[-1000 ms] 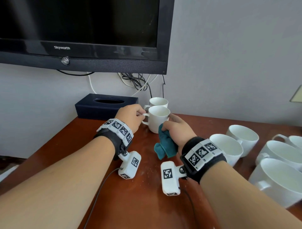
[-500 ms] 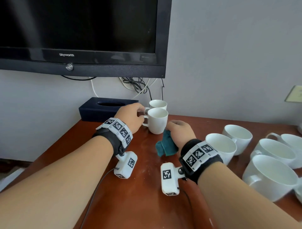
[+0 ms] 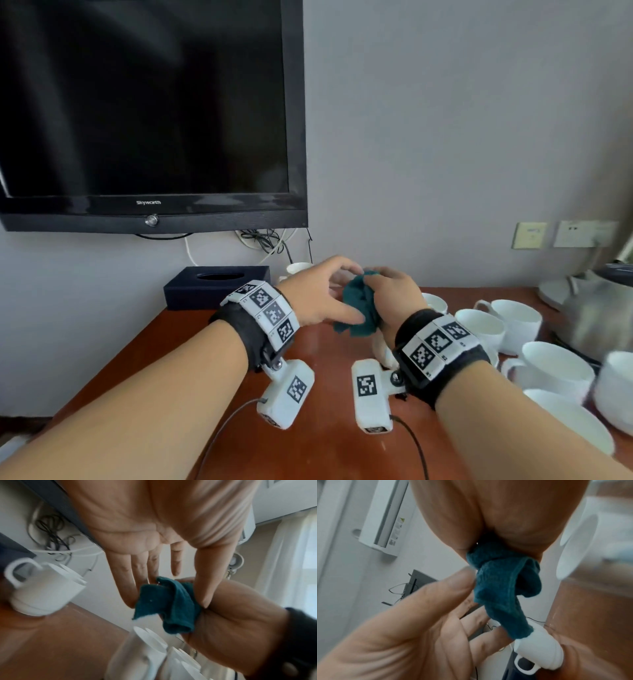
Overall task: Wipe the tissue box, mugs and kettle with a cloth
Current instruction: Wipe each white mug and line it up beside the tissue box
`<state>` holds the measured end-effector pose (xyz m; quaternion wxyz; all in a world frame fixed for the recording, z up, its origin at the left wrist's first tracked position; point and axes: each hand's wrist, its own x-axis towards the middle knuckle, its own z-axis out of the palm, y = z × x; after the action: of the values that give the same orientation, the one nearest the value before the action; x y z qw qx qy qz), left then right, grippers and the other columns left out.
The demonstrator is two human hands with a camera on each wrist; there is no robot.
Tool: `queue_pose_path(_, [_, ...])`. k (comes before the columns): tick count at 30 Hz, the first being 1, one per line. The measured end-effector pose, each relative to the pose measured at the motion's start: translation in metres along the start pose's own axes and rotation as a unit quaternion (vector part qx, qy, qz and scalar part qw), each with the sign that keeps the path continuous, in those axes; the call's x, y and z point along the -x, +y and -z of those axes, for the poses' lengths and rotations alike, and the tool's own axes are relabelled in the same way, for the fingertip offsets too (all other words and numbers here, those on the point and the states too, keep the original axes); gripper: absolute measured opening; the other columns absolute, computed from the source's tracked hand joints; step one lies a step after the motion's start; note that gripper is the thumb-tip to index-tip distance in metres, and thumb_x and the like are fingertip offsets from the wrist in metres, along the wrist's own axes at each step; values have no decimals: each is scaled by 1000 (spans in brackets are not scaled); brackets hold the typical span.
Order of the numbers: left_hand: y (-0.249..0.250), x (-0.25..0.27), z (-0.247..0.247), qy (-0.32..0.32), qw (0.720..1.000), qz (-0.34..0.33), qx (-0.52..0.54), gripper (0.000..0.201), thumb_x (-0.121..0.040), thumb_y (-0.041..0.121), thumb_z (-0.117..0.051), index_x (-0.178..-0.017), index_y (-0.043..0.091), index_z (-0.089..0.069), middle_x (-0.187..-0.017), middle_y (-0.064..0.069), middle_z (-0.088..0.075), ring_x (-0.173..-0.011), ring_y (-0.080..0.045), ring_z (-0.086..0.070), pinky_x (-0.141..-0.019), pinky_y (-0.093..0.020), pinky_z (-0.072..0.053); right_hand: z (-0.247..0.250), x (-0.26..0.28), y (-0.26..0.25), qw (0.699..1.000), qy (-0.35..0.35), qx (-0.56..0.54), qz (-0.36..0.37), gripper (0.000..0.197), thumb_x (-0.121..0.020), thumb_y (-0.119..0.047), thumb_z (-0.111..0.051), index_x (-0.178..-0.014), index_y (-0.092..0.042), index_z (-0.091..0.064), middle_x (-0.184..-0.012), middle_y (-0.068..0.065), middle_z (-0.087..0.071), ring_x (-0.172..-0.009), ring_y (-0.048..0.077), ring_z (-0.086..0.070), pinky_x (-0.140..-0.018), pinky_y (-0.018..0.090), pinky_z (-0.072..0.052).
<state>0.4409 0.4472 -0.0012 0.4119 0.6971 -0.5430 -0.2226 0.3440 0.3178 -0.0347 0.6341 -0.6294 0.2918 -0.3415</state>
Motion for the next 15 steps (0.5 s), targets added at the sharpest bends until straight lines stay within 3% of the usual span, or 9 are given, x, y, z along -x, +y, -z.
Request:
queue_pose_path(2, [19, 0, -16, -9, 999, -28, -44, 69, -77, 3, -87, -132, 26, -52, -115, 12, -63, -88, -14, -74, -68, -34, -63, 17, 18, -14, 999, 14, -26, -12, 18, -89, -14, -56, -101, -13, -70, -105, 24, -73, -99, 45, -71, -89, 67, -57])
queue_pose_path(4, [33, -1, -28, 4, 992, -48, -117, 68, -75, 12, -88, -129, 33, -52, -112, 18, -64, -85, -14, -72, -70, -32, -62, 34, 31, -21, 998, 22, -55, -28, 18, -98, -5, -51, -107, -5, -67, -108, 25, -70, -100, 43, -70, -94, 61, -57])
queue_pose_path(6, [46, -2, -39, 30, 984, -58, -166, 64, -74, 19, -88, -126, 37, -55, -111, 18, -65, -85, -9, -71, -72, -26, -58, 51, 42, -24, 998, 21, -56, -8, 19, -100, -10, -54, -110, -1, -67, -105, 26, -71, -91, 37, -69, -90, 56, -59])
queue_pose_path(9, [60, -7, -49, 77, 974, -69, -202, 46, -80, 20, -82, -121, 32, -64, -106, 15, -68, -87, -6, -69, -75, -22, -56, 71, 62, -34, 996, 23, -86, 5, 27, -99, -20, -57, -106, 4, -68, -112, 33, -70, -94, 45, -72, -88, 64, -56])
queue_pose_path(12, [69, -13, -58, 129, 972, -66, -184, 22, -86, 20, -76, -106, 26, -71, -97, 8, -74, -84, -13, -71, -80, -36, -61, 85, 80, -43, 995, 1, -102, 5, 28, -95, -33, -65, -108, -9, -73, -114, 25, -72, -106, 43, -71, -92, 59, -58])
queue_pose_path(15, [74, -16, -69, 158, 980, -57, -103, 6, -88, 16, -75, -91, 19, -71, -83, -1, -76, -76, -21, -74, -73, -39, -64, 97, 92, -44, 991, -28, -131, -26, 30, -89, -43, -73, -112, -24, -75, -116, 11, -76, -107, 32, -73, -95, 58, -58])
